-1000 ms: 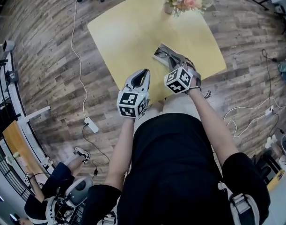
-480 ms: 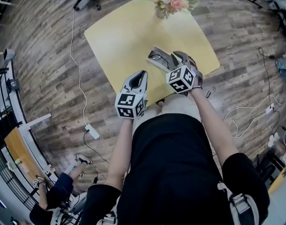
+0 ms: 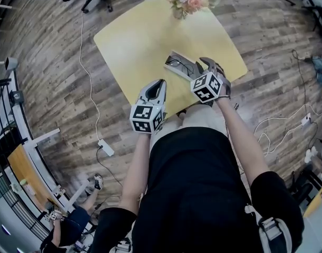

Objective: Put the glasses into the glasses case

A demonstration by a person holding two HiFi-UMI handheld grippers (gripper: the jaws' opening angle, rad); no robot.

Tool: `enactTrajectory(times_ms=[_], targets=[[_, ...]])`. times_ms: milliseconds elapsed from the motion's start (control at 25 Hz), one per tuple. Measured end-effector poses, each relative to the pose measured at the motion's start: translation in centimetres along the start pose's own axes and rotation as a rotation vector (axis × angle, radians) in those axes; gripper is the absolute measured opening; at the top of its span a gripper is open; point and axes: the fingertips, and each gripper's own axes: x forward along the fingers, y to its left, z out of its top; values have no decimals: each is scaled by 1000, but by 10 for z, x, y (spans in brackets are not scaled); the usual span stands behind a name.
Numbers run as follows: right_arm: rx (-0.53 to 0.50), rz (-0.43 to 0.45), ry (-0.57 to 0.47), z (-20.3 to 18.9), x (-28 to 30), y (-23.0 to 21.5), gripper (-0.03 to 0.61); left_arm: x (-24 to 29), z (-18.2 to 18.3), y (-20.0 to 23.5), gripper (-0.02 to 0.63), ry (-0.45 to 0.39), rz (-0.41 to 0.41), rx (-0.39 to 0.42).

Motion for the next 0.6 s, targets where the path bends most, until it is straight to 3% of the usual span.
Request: enactTrajectory(times_ms=[400,600], targets=[[29,58,-11,0,-6,14,117,4,1,-2,35,-1,-7,0],[72,118,-8,-2,-7,22,161,7,2,-2,35,5,-10,-1]])
